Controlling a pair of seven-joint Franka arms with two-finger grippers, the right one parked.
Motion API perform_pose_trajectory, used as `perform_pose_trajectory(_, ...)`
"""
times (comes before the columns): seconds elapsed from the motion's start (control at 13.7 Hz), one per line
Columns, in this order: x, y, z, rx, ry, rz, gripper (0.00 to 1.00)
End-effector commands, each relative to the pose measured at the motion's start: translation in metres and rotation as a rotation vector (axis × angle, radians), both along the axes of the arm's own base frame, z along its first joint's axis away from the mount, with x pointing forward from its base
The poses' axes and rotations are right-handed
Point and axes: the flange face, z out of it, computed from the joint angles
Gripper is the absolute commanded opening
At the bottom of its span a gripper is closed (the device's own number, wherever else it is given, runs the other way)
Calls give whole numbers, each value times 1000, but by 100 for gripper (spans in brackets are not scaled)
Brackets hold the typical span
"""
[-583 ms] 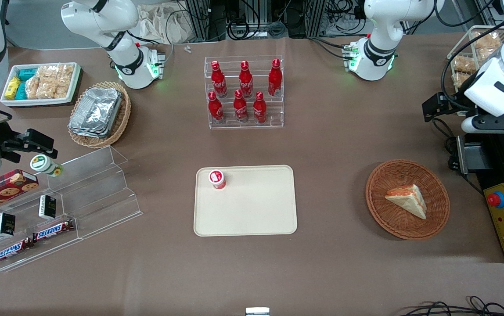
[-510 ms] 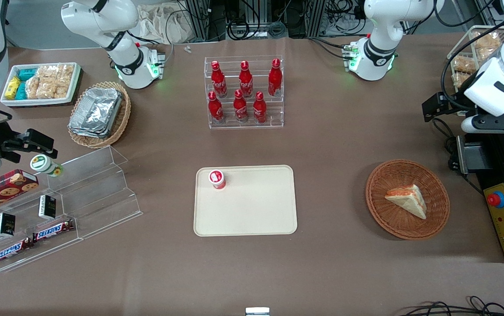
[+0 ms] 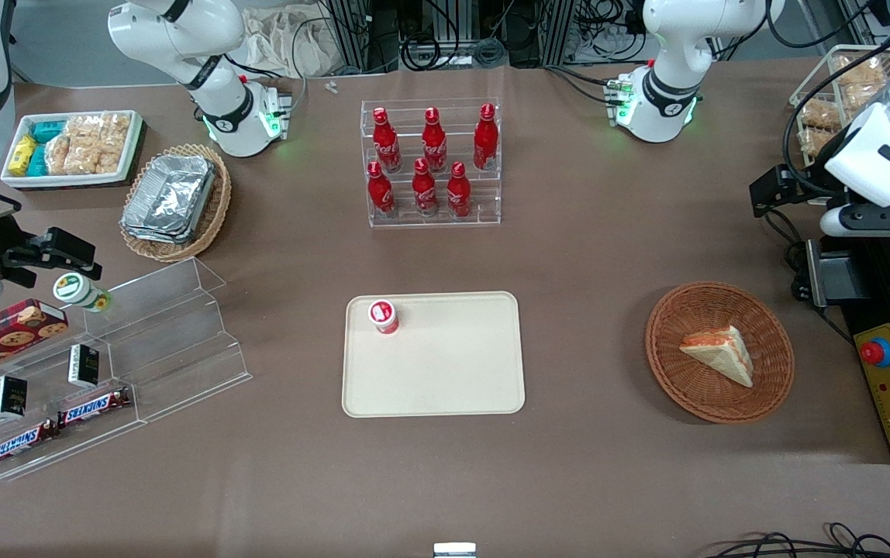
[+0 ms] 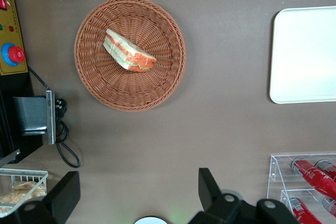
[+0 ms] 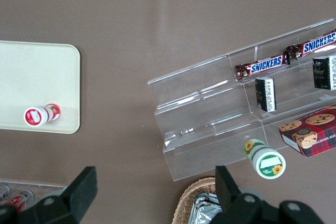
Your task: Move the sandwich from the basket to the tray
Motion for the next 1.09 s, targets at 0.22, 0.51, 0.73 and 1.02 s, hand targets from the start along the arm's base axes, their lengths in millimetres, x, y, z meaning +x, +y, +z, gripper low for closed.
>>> perform_pose_trajectory(0.22, 18, 21, -25, 10, -7, 183, 100)
perform_pose_trajectory(0.51, 53, 25, -77, 26, 11, 526, 100)
perform_pose_trajectory(0.73, 74, 40, -123, 38, 35, 717, 100)
perform_pose_trajectory(1.02, 92, 73, -195, 52, 57, 931, 100)
